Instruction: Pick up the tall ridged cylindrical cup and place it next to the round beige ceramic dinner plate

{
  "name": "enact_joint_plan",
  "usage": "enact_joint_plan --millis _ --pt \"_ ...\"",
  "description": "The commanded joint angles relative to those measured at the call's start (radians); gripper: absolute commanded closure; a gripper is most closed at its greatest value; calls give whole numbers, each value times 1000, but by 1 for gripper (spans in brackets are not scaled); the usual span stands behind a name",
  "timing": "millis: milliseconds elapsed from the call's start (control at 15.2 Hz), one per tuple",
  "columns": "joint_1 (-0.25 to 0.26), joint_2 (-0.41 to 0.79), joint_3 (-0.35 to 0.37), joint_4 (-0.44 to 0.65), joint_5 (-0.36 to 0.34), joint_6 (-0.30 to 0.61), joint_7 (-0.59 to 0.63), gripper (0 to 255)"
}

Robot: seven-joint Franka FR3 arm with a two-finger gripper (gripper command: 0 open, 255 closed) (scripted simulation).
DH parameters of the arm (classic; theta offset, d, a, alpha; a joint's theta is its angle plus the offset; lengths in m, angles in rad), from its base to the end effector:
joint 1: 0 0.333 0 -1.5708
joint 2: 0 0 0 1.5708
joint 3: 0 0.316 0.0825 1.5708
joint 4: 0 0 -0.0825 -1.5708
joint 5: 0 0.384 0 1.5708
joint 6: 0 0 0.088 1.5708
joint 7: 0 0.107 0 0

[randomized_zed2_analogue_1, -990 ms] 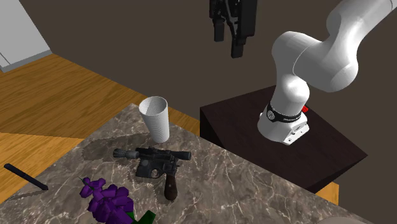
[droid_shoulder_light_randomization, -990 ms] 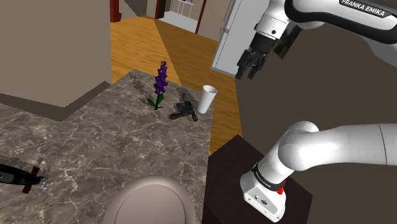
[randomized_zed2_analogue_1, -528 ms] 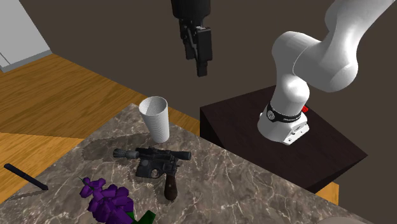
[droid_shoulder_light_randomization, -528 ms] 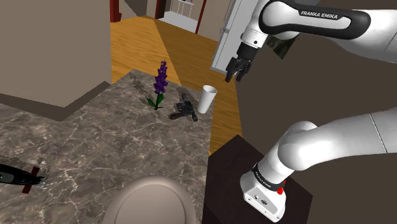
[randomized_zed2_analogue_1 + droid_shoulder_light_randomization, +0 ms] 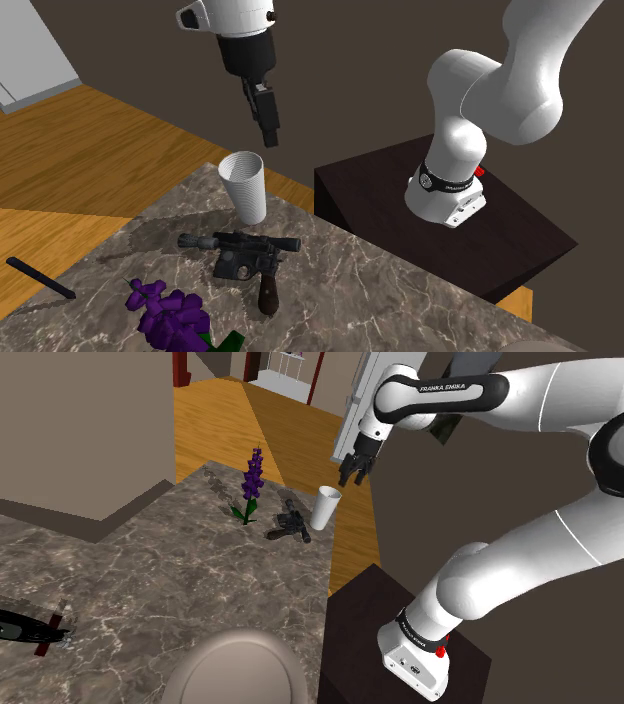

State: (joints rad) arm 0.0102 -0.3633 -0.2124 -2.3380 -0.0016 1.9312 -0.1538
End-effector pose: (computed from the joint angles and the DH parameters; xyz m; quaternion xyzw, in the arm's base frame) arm 0.4250 -0.0916 0.4683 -0.9989 0.0162 0.0188 0.0405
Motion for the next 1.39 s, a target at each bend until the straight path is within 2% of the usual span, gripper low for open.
enact_joint_plan --millis 0,330,858,1320 --pt "-1 80 -24 29 7 49 -44 0" --pt "-2 255 -62 111 45 132 -134 0" --pt "1 298 -61 49 62 235 -146 0" --pt "1 298 -61 49 62 235 -146 0"
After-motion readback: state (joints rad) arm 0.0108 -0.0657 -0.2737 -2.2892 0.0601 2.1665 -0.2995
